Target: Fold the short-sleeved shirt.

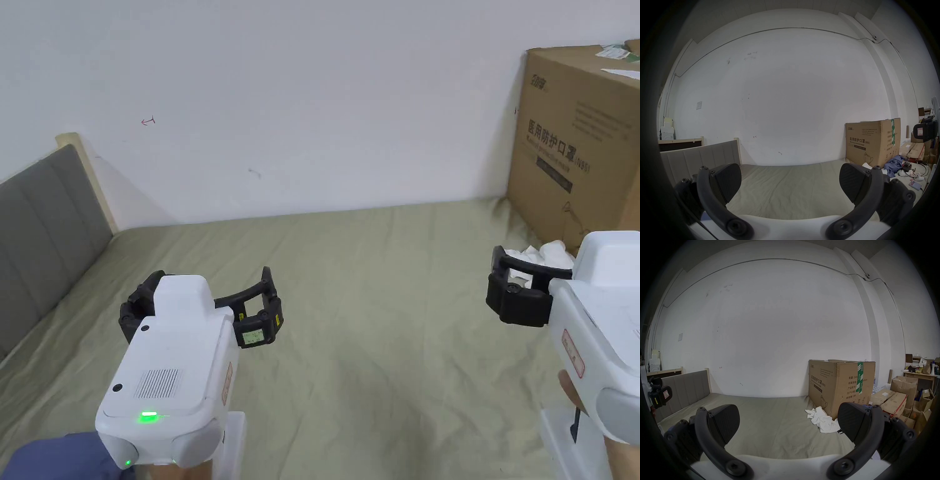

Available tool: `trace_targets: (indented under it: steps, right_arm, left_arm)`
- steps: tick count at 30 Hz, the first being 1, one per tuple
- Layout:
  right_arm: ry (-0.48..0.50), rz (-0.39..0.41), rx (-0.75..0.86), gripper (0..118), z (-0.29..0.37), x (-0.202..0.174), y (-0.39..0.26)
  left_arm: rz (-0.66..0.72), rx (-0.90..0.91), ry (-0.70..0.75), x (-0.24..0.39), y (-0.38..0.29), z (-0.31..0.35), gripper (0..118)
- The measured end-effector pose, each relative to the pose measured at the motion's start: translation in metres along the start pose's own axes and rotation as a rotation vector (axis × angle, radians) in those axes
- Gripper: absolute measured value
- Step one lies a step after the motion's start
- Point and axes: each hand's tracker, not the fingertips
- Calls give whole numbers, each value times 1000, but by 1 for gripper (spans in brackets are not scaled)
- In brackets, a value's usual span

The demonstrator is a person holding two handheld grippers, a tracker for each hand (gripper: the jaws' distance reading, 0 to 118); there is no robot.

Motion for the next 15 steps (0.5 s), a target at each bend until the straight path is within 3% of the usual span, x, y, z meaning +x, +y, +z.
trace_targets:
  steps: [15]
  right_arm:
    - [40, -4, 10, 118, 4, -1, 2]
  left_arm:
    - [7, -4, 1, -2, -1, 3, 118]
